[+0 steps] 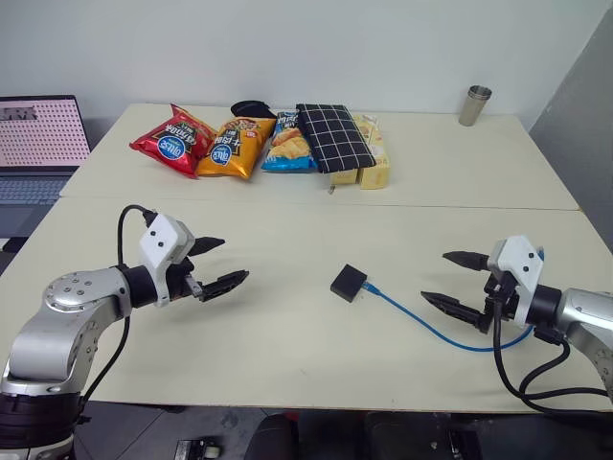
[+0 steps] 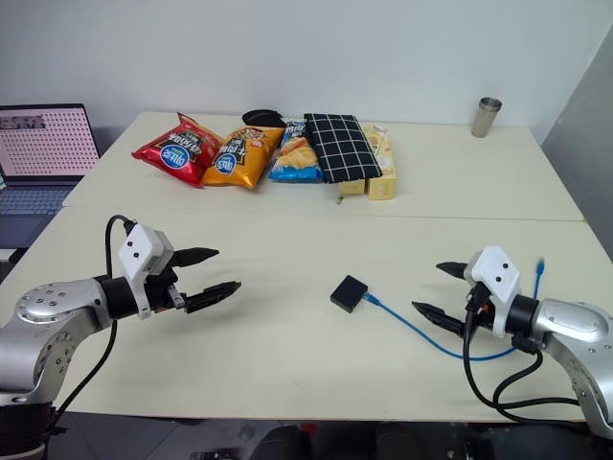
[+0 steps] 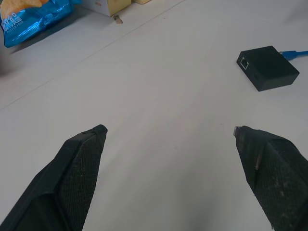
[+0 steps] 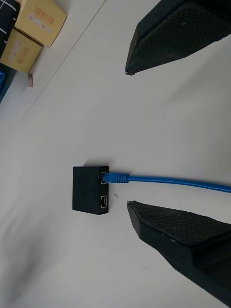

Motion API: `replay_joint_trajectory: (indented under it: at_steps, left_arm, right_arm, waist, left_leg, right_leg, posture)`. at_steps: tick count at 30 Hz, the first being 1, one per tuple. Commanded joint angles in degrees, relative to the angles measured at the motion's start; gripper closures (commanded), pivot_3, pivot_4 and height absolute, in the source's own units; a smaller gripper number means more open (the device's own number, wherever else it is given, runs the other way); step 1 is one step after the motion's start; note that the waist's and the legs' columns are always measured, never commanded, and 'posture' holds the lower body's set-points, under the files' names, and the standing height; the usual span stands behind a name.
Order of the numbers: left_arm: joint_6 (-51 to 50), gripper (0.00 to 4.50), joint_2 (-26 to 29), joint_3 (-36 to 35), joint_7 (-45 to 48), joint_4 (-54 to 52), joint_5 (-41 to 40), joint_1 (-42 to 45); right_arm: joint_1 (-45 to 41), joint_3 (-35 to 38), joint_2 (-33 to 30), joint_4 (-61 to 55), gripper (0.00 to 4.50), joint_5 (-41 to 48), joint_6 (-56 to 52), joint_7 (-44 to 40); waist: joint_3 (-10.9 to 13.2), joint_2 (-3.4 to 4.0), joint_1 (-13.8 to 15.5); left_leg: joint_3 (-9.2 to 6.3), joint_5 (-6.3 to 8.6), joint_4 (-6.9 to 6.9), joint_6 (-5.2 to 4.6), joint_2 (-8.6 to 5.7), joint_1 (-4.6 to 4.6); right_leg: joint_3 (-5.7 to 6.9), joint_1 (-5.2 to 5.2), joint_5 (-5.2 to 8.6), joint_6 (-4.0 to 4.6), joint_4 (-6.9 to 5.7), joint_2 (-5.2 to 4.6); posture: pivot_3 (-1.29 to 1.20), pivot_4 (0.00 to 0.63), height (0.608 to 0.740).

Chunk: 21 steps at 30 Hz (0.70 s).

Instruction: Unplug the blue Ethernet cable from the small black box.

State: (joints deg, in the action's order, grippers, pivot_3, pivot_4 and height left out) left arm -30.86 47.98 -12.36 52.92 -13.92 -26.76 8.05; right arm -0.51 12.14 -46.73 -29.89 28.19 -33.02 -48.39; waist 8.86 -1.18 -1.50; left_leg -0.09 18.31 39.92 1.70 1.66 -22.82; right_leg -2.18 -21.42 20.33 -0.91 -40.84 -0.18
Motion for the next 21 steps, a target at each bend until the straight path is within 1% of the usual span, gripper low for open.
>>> replay_joint_trajectory:
  at_steps: [1,13,16,19,21]
  left_arm:
    - [1.09,0.0,0.77,-1.16,1.58,-2.43,-1.15,-1.08]
    - [1.97,0.0,0.96,-0.42,2.22,-3.49,-0.24,-1.84]
    - [0.93,0.0,1.46,0.77,2.91,-4.25,-0.4,-1.84]
    - [2.28,0.0,2.69,4.37,5.23,-4.91,1.48,-2.89]
    - [1.99,0.0,2.15,5.95,6.38,-5.84,0.29,-2.82]
  right_arm:
    - [-0.4,0.36,-0.72,-0.59,0.05,-0.21,1.06,-0.16]
    - [-0.37,-0.35,-0.79,-0.18,0.05,-1.18,1.23,-0.08]
    - [-0.46,-1.26,-0.32,-0.12,0.05,-1.55,1.19,0.32]
    - [-1.62,-5.38,1.55,0.63,0.05,-4.11,1.69,2.33]
    - [-2.67,-9.25,3.0,1.68,0.05,-6.41,2.34,3.32]
  waist:
    - [0.0,0.0,0.0]
    - [0.0,0.0,0.02]
    - [0.0,0.0,0.01]
    - [0.0,0.0,-0.03]
    - [0.01,0.02,-0.04]
  left_leg:
    - [0.0,0.0,0.0,0.0,0.0,0.0]
    - [0.0,0.0,0.0,0.0,0.0,0.0]
    - [0.0,0.0,0.0,0.0,0.0,0.0]
    - [0.0,0.0,0.0,0.0,0.01,0.0]
    - [0.02,0.0,-0.01,0.0,0.0,0.01]
  right_leg:
    - [0.0,0.0,0.0,0.0,0.0,0.0]
    - [0.0,0.0,0.0,0.0,0.0,0.0]
    - [0.0,0.0,0.0,0.0,0.0,0.0]
    - [0.0,0.0,0.0,0.0,0.0,0.01]
    - [-0.02,-0.01,0.0,0.0,-0.01,0.01]
  posture:
    - [0.0,0.15,0.74]
    - [0.0,0.15,0.74]
    - [0.0,0.15,0.74]
    - [0.0,0.15,0.74]
    - [0.0,0.15,0.74]
